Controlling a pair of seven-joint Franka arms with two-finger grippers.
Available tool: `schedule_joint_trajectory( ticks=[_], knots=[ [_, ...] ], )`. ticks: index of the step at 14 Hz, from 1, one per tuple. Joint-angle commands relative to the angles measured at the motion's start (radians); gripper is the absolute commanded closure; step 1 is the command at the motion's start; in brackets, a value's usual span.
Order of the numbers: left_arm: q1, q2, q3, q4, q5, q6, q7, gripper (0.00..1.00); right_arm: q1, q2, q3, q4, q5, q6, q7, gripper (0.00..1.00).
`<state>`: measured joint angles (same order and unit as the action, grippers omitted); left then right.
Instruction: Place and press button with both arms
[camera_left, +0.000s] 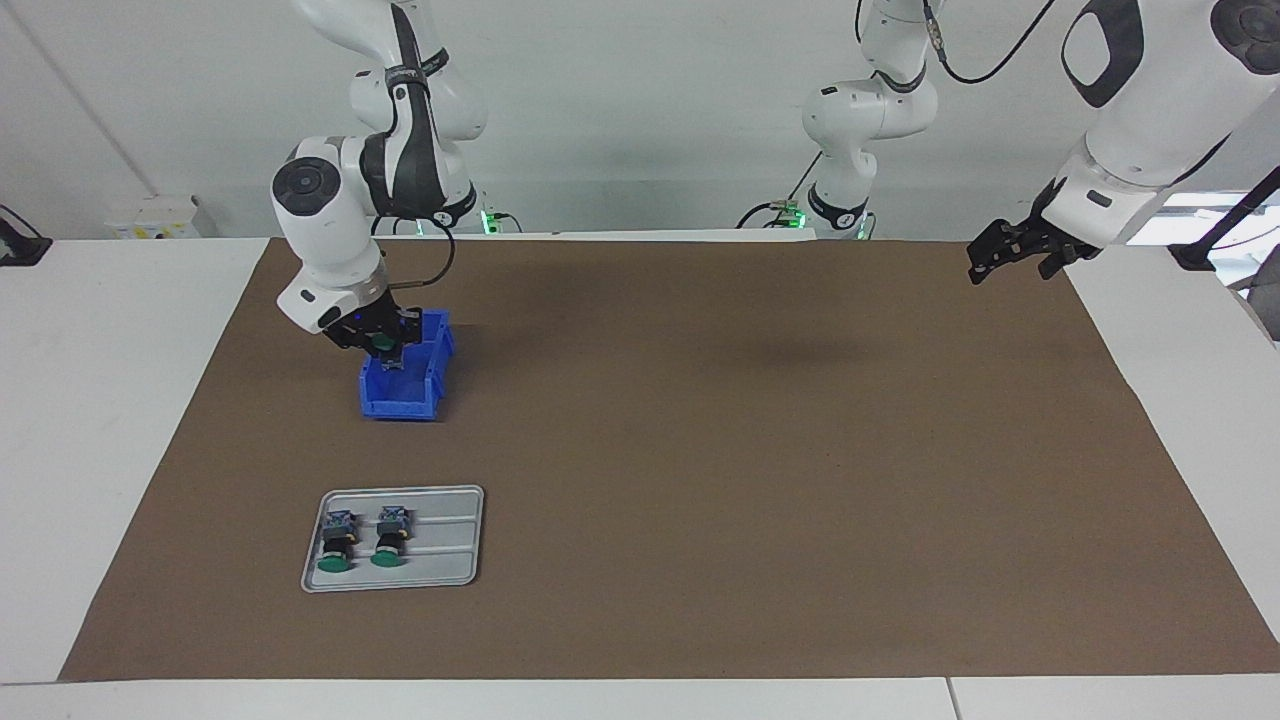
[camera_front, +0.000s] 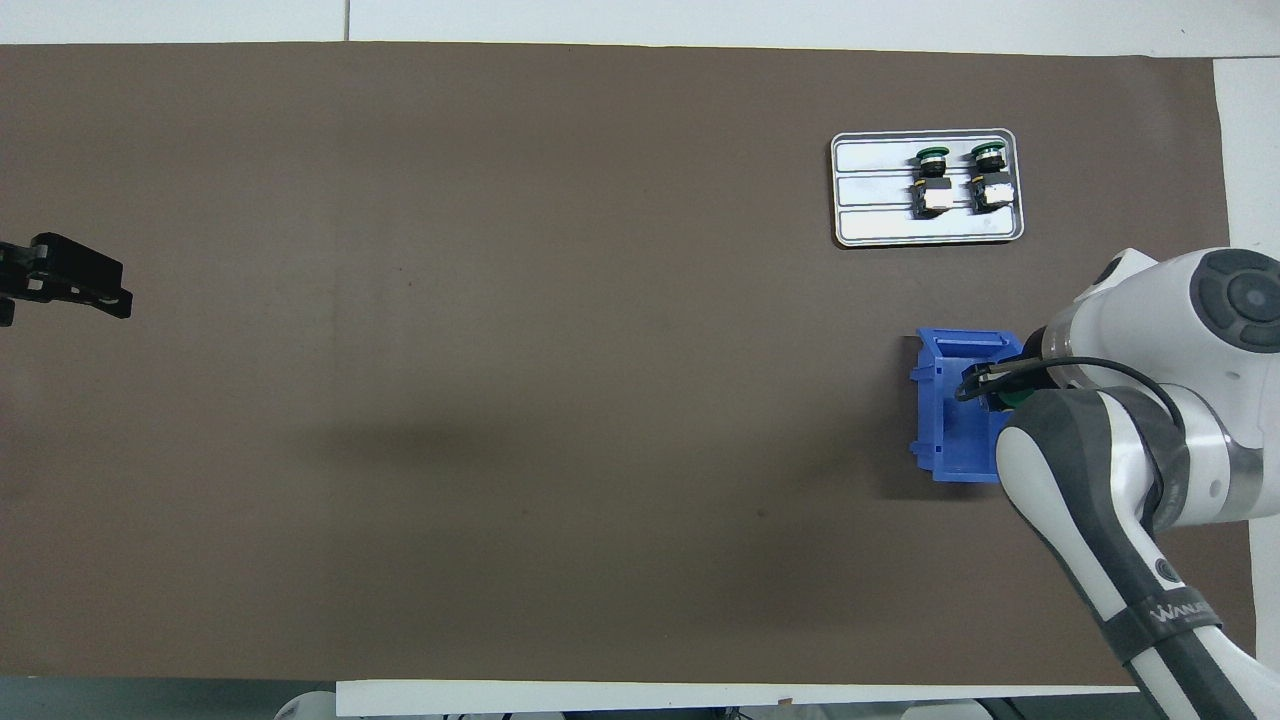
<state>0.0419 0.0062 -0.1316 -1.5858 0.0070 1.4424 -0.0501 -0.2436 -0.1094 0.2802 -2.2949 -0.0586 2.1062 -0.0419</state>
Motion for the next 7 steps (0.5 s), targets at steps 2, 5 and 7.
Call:
schedule_joint_trajectory(
  ticks=[2, 5, 7],
  knots=[
    [-0.004, -0.029, 0.009, -0.034, -0.007, 0.023, 0.004, 0.00, 0.000, 0.000, 0.005, -0.064, 0.008, 0.101, 0.010, 0.81],
    [-0.004, -0.029, 0.009, -0.034, -0.007, 0.023, 0.004, 0.00, -0.002, 0.000, 0.007, -0.070, 0.008, 0.106, 0.008, 0.80],
    [-0.004, -0.029, 0.009, -0.034, -0.007, 0.023, 0.004, 0.00, 0.001, 0.000, 0.008, -0.070, 0.008, 0.109, 0.010, 0.78]
  ],
)
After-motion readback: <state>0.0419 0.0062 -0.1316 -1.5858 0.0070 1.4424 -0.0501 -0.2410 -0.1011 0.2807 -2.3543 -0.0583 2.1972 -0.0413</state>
